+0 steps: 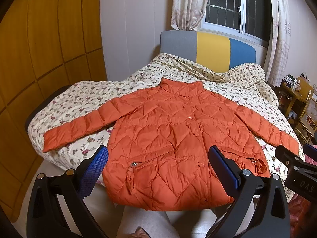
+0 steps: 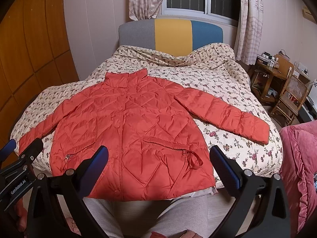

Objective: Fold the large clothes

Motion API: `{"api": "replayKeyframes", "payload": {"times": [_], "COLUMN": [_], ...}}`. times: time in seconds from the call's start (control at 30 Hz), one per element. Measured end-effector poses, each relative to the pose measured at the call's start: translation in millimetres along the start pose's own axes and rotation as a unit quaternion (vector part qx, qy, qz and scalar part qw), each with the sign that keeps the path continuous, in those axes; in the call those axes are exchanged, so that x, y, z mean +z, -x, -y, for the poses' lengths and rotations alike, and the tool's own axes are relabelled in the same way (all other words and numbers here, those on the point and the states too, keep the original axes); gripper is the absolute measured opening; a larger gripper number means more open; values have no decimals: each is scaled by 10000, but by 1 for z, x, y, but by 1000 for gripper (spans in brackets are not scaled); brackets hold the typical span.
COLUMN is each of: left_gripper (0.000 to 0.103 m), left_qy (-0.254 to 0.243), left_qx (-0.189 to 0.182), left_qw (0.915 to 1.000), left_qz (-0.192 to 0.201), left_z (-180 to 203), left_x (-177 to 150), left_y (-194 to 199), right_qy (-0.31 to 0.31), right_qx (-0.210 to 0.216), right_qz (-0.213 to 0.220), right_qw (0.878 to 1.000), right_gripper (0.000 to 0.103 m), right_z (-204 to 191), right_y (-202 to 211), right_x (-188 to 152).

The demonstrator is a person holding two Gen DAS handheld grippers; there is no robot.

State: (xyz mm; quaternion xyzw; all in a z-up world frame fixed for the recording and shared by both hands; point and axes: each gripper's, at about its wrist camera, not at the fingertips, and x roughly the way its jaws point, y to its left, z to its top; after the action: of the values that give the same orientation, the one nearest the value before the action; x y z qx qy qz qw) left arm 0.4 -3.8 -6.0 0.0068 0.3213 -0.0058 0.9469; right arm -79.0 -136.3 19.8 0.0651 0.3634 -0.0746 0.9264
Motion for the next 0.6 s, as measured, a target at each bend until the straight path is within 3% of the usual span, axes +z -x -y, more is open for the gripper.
{"api": "replayKeyframes", "payload": {"times": [0.6], "left_gripper": [100], "left_qy": [33], "left_qx": [-32], "left_qw": [9999], "left_qz": [-129], "left_z": [-2], "left_x": [0], "left_y": [-6], "right_qy": [13], "right_qx": [-10], "right_qz": [-82], "right_qw": [10000], "right_gripper": [101], "right_z": [1], "right_y": [-6], "right_x": [-1]}}
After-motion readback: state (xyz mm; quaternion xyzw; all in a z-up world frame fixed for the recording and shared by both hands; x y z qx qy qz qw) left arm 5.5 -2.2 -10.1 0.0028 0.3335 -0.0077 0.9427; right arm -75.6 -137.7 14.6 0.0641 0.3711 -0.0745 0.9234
